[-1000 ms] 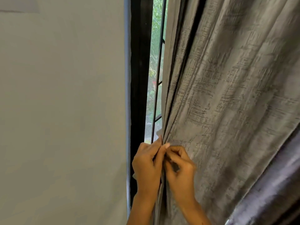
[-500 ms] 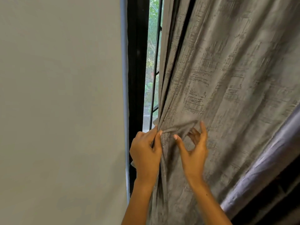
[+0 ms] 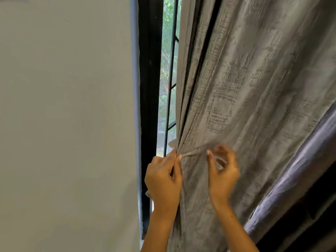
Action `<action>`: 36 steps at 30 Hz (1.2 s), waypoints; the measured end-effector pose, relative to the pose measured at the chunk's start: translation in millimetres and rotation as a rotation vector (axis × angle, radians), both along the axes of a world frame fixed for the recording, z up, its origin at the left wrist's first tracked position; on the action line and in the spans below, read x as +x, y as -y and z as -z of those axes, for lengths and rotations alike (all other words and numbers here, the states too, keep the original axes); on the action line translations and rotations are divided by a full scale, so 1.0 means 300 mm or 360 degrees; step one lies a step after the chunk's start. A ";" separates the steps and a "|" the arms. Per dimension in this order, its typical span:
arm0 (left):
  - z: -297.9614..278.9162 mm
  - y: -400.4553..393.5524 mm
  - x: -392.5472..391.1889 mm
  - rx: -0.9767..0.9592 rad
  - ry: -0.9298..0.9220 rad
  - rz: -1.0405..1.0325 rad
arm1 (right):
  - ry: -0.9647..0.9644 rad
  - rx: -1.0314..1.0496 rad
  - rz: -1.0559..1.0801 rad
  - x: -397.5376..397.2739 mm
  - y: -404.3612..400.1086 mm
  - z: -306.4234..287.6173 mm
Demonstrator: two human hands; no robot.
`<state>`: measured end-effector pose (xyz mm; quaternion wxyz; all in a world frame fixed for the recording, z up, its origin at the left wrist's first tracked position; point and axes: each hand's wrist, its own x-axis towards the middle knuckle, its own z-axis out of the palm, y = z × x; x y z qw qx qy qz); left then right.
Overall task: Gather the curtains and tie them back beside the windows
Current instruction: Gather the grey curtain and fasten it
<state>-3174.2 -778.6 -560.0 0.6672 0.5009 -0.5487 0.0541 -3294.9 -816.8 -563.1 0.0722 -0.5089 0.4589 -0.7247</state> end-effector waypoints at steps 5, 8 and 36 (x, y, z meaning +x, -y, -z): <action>-0.004 -0.003 -0.009 0.0002 0.0001 -0.0010 | -0.0033 0.0029 0.0049 -0.010 0.002 -0.001; -0.008 -0.010 -0.001 -0.0018 -0.0014 0.0014 | 0.0226 0.0215 -0.0325 -0.039 0.023 -0.032; -0.015 -0.068 0.039 0.0025 0.0107 0.0298 | -0.0092 0.0369 -0.0982 0.052 -0.161 -0.182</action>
